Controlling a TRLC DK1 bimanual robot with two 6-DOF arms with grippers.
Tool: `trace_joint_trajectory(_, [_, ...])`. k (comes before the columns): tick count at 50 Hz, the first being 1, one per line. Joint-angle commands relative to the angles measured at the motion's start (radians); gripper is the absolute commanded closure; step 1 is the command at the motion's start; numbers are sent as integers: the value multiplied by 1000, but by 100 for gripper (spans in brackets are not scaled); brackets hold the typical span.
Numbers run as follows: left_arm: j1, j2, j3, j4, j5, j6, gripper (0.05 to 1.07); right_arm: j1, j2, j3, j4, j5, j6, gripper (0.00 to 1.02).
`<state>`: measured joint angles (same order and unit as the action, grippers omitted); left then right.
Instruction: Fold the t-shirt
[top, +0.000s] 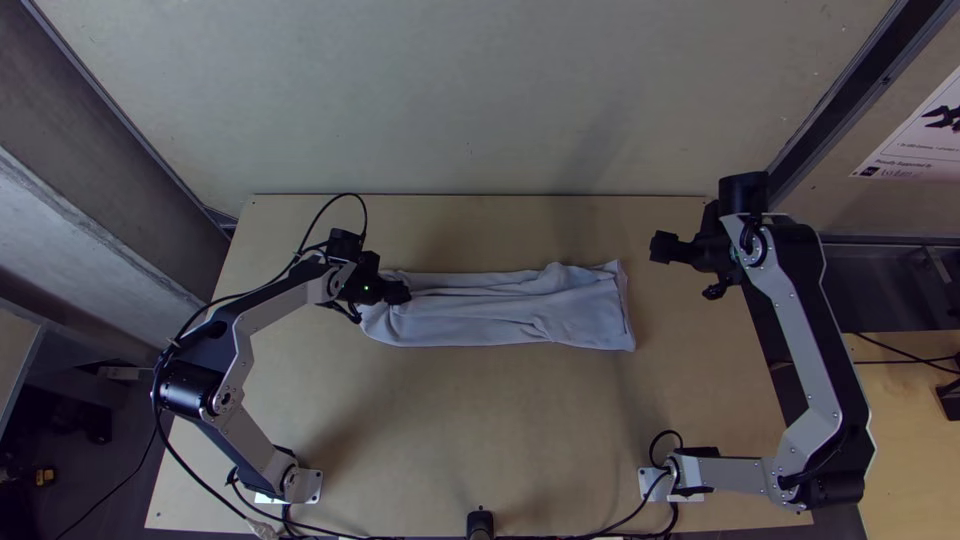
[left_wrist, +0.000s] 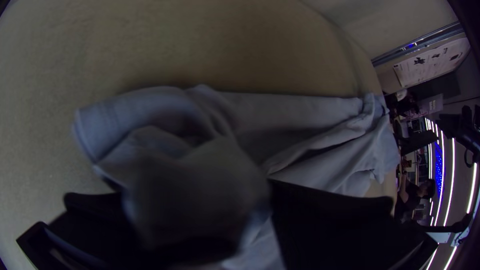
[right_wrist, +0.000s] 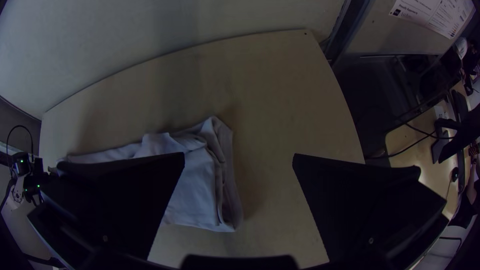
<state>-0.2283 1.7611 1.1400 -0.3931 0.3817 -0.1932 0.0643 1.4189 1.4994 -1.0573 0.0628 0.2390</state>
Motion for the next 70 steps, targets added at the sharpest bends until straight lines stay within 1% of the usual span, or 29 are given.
trace_joint_trajectory(1, [-20, 61, -49, -58, -21, -40, 105, -6, -25, -38, 2, -4, 11, 3])
trace_joint_trajectory(4, [-16, 49, -40, -84, -37, -40, 105, 0, -26, -50, 10, -4, 14, 3])
trace_joint_trajectory(7, [-3, 34, -23, -128, -78, -28, 105, 6, -26, -59, 17, -4, 14, 3])
trace_joint_trajectory(13, [52, -6, 14, -210, -135, 37, 105, 17, -23, -64, 45, -4, 31, 3])
trace_joint_trajectory(17, [112, -34, 37, -248, -141, 77, 105, 23, -25, -68, 74, -4, 45, 3])
trace_joint_trajectory(22, [195, -69, 56, -288, -162, 153, 105, 38, -23, -77, 112, -3, 52, 3])
trace_joint_trajectory(30, [317, -98, 118, -394, -190, 285, 105, 38, -14, -79, 137, -3, 52, 3])
trace_joint_trajectory(41, [466, -132, 170, -420, -311, 466, 105, 37, -17, -77, 148, -3, 54, 3])
trace_joint_trajectory(47, [531, -137, 213, -435, -349, 549, 105, 35, -25, -82, 148, -3, 54, 3])
trace_joint_trajectory(50, [550, -147, 234, -438, -360, 572, 105, 32, -31, -85, 148, 0, 54, 3])
trace_joint_trajectory(54, [558, -164, 262, -461, -385, 591, 105, 29, -40, -87, 148, 0, 54, 3])
trace_joint_trajectory(59, [538, -190, 285, -490, -471, 600, 105, 25, -51, -94, 148, 2, 54, 3])
trace_joint_trajectory(65, [468, -212, 340, -576, -564, 581, 105, 22, -69, -116, 148, 2, 54, 3])
trace_joint_trajectory(70, [385, -236, 369, -630, -626, 543, 105, 20, -84, -131, 148, 2, 52, 3])
